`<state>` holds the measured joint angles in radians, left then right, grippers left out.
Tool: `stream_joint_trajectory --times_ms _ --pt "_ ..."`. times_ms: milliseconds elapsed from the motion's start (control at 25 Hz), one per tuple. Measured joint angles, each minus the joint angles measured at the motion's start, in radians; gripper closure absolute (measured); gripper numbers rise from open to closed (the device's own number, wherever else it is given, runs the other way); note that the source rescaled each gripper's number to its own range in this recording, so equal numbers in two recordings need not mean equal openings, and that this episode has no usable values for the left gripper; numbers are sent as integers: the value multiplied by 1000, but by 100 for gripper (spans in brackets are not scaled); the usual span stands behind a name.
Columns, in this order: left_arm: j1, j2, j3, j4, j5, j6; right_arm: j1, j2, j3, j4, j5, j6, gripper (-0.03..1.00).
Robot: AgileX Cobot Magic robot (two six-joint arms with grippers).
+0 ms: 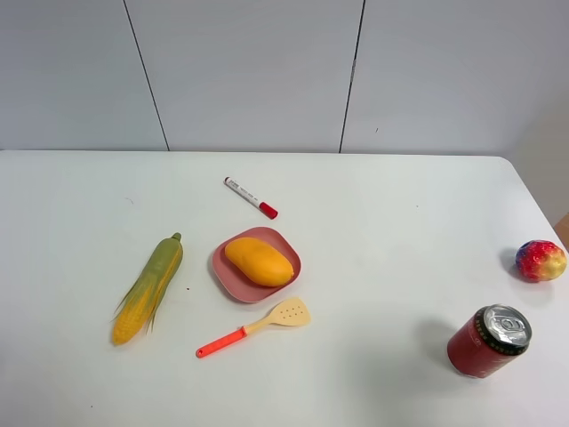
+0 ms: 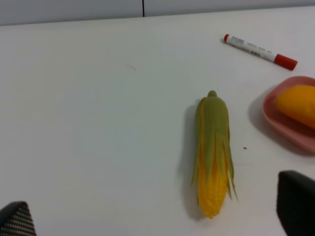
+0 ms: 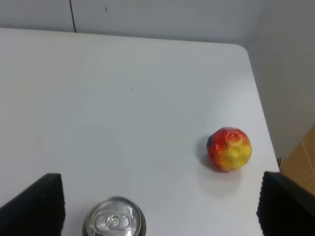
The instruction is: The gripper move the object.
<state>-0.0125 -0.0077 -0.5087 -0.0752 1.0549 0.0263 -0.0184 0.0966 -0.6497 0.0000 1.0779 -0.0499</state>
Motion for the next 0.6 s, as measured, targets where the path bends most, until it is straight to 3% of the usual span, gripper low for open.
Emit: stream_joint_trajectory --times_ms 200,600 --pt "0 0 0 0 0 0 0 -61 143 8 -1 4 57" --pt "0 0 0 0 0 0 0 -100 157 0 -9 37 57"
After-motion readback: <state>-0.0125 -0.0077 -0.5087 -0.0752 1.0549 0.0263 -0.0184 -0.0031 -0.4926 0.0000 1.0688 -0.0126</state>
